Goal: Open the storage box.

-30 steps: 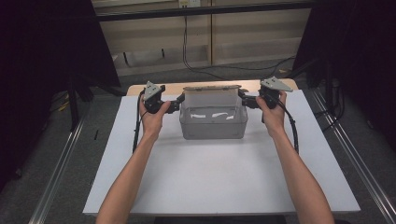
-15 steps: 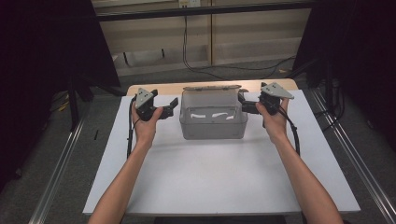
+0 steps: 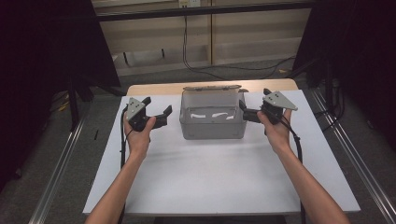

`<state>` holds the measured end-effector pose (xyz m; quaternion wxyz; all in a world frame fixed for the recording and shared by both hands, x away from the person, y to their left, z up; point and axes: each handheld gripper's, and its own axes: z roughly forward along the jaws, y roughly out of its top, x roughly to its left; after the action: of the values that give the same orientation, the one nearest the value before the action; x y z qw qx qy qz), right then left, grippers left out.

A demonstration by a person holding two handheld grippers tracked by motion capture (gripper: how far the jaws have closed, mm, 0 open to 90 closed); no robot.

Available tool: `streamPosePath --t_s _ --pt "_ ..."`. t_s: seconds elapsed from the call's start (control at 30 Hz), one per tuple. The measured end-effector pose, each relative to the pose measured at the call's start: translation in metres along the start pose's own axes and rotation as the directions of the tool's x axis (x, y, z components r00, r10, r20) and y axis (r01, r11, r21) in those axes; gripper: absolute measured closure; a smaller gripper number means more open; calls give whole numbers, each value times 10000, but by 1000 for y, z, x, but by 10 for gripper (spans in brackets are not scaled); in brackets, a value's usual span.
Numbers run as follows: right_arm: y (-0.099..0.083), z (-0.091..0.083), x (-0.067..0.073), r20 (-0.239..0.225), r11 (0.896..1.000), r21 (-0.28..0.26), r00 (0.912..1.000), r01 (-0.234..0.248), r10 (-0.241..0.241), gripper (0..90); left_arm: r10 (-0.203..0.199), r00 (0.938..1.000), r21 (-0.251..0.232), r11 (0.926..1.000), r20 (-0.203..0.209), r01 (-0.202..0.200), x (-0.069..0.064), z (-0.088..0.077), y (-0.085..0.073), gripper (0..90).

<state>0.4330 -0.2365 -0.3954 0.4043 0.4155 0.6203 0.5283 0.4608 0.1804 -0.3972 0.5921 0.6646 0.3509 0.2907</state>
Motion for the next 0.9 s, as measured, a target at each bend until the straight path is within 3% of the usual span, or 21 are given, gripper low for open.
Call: streamPosePath --t_s 0.13,0.27,0.33,0.5,0.73,0.9 --pt "-2 -10 4 27 9999 -128 10000 19 -18 0 -103 9999 13 9999 -79 103 1 -10 -5 45" --pt "-3 -23 8 -75 10000 -91 10000 16 -16 0 91 9995 19 10000 -318 -91 -2 -23 -8 45" --pt "-2 -27 10 -51 9997 -129 9997 218 -219 0 68 9996 -73 9999 -280 -70 -2 -26 -8 45" --pt "-4 -37 14 -91 9997 -234 9999 109 -111 0 -90 9995 -105 9999 -300 87 -6 -39 -12 45" --pt "-14 -60 14 175 9996 -269 9998 28 -23 0 -245 9990 47 9997 -373 246 -11 -59 -33 45" --pt "-22 -76 12 332 9996 -284 9994 -44 54 0 -253 9984 -38 9997 -499 252 -14 -71 -37 45"
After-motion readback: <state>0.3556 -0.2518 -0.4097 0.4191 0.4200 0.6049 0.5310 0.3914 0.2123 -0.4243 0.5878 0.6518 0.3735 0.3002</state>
